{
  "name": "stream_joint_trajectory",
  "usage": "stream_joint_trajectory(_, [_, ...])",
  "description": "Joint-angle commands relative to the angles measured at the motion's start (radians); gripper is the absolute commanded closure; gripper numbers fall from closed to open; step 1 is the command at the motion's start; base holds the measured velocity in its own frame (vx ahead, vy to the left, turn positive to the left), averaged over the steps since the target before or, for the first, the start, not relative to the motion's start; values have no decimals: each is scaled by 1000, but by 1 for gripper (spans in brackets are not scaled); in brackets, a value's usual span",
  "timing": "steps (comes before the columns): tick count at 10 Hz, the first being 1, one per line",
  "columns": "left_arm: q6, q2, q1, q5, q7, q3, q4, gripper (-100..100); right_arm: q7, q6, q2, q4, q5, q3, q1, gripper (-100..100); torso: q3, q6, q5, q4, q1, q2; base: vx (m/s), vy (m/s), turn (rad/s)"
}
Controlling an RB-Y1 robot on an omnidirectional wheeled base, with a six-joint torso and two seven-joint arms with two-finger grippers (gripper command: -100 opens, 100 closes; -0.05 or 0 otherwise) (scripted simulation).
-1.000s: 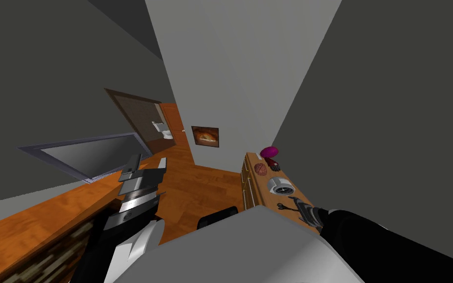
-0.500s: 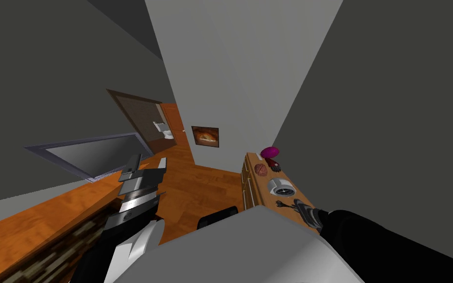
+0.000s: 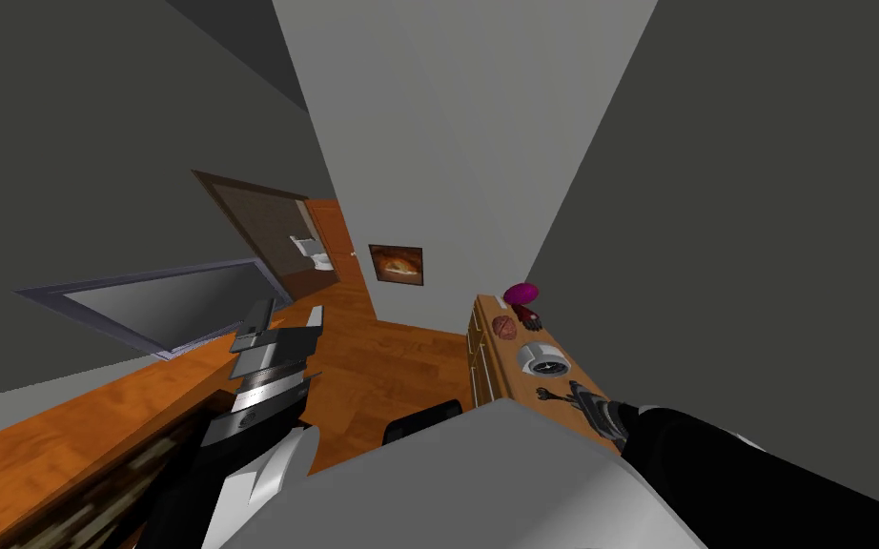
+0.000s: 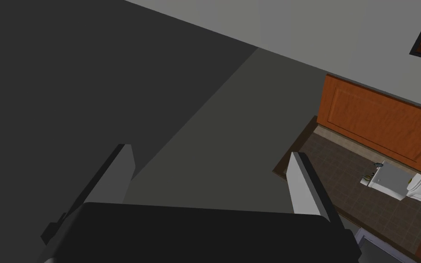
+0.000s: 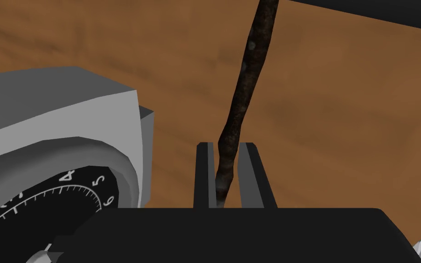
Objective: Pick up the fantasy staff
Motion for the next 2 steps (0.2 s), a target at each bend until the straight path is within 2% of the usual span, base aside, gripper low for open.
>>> stream_joint_trajectory(1, [0,0,0,0,0,0,0,0,0,0,0,0,0,0,0,100,0,0,0,0,0,0,-13,23,-17])
stream_joint_trajectory(2, [0,0,0,0,0,0,0,0,-1,-1,-1,0,0,0,1,0,0,0,0,0,-1,-1,0,0,0])
